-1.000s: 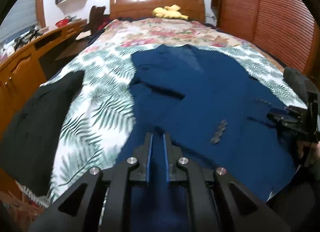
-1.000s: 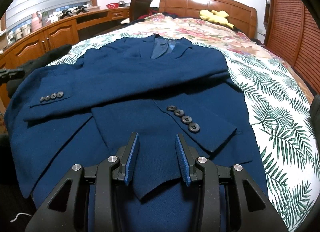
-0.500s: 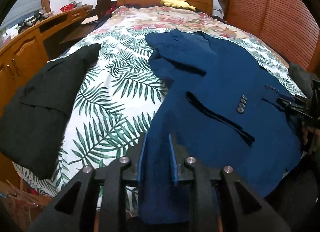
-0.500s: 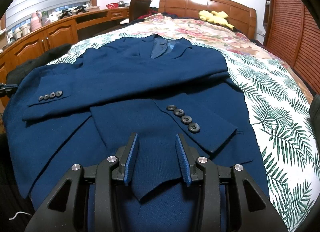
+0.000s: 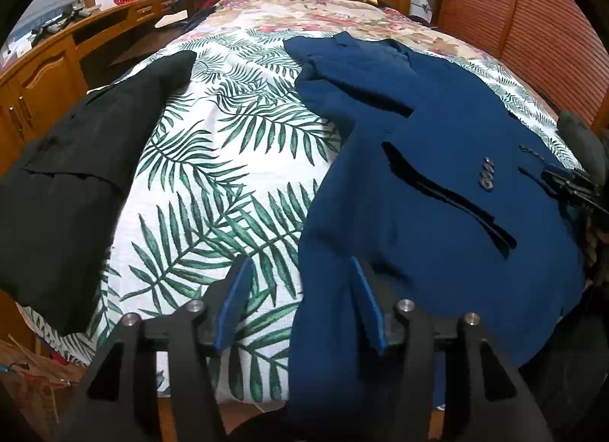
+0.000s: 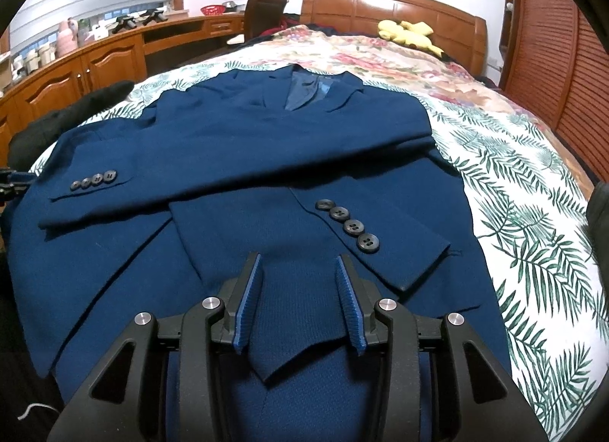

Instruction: Fold large clothes

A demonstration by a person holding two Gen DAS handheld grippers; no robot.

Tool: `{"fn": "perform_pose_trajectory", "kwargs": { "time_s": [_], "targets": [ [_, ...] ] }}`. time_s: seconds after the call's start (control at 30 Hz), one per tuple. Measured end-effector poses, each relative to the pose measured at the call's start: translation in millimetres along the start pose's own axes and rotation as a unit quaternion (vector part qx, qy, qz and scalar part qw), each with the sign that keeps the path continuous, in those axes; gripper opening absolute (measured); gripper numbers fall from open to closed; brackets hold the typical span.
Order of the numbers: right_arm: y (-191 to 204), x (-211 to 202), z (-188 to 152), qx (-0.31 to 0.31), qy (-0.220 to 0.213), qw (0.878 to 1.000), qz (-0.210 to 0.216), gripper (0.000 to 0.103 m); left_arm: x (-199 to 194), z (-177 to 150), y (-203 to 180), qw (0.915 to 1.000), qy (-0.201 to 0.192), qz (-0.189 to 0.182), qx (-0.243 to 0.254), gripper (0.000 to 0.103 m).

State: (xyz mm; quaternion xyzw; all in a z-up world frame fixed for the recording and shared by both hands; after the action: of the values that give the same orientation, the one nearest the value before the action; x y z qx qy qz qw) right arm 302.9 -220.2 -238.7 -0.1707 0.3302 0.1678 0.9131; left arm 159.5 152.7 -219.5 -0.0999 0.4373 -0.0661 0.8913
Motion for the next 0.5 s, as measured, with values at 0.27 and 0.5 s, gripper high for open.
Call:
{"fn": "perform_pose_trajectory", "kwargs": {
  "time_s": [0.27,0.5],
  "targets": [
    [-32.7,-26.1,-14.9,0.022,0.026,0.999,-0.019,0.042,-0.2,0.4,1.2,1.0,-0.006,-0.007,-0.002,0.053],
    [-87.0,-62.7,-65.2,0.052,0.059,0.995,-0.068,0.044,-2.1,0.3,1.1,1.0,-0.007,0.001,0.006,0.053]
  ]
}}
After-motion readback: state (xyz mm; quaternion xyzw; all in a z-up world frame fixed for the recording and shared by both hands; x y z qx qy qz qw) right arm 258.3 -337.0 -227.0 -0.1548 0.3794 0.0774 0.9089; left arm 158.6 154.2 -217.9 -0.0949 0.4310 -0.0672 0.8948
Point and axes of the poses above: each gripper's, at about its wrist camera, not at the fingertips, and x roughly the way its jaws point, y to its left, z to its top, the point moved 6 cm from there along x, roughly the way its jaws point, and after that the axes turned 11 degrees about -z, right-handed, at the moved point
